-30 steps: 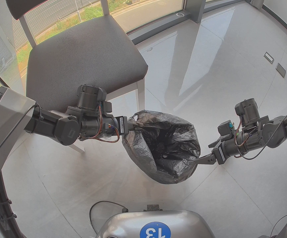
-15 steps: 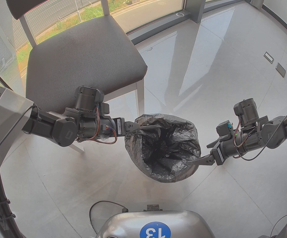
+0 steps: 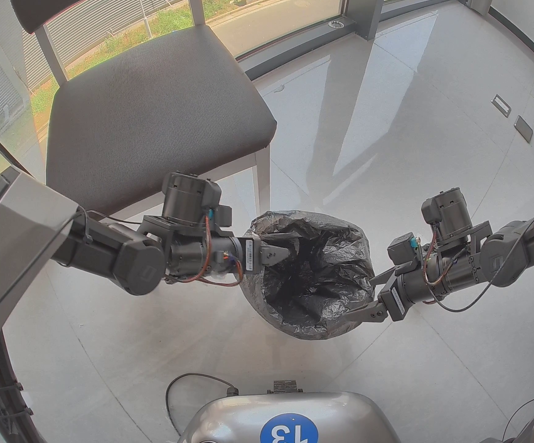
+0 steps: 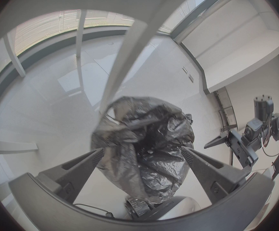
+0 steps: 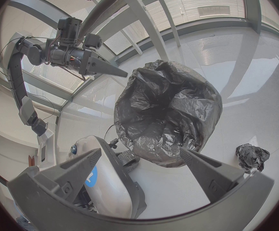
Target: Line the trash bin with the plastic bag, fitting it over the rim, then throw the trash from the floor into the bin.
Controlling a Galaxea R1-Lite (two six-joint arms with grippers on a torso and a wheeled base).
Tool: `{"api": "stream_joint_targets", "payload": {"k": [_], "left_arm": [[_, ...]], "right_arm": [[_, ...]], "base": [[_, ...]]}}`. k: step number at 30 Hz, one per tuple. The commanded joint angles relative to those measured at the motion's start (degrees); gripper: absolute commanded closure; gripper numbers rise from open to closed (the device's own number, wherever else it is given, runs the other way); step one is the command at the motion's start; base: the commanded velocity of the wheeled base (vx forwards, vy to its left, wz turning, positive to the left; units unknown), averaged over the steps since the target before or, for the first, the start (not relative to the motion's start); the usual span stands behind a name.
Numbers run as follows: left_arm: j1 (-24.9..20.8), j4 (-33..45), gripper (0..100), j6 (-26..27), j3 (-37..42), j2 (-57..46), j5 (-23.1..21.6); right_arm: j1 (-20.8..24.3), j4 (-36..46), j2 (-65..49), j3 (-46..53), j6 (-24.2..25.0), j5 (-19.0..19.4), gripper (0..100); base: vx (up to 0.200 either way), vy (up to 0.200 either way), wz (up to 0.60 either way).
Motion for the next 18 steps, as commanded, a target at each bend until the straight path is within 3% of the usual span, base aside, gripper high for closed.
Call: {"api": "stream_joint_targets", "payload": {"k": [1, 18], "left_arm": [[-2.0, -0.8, 0, -0.4, -1.4, 1.7, -0.1], [0.5, -0.8, 0, 0.8, -1.4, 5.3, 0.8]], "right_arm": [[0.4, 0.0, -1.0, 1.3, 0.0, 0.0, 0], [-0.2, -0.6, -2.2, 3.3, 0.0, 0.0, 0]], "base": [[0.0, 0.0, 0.0], [0.0, 0.0, 0.0]]}}
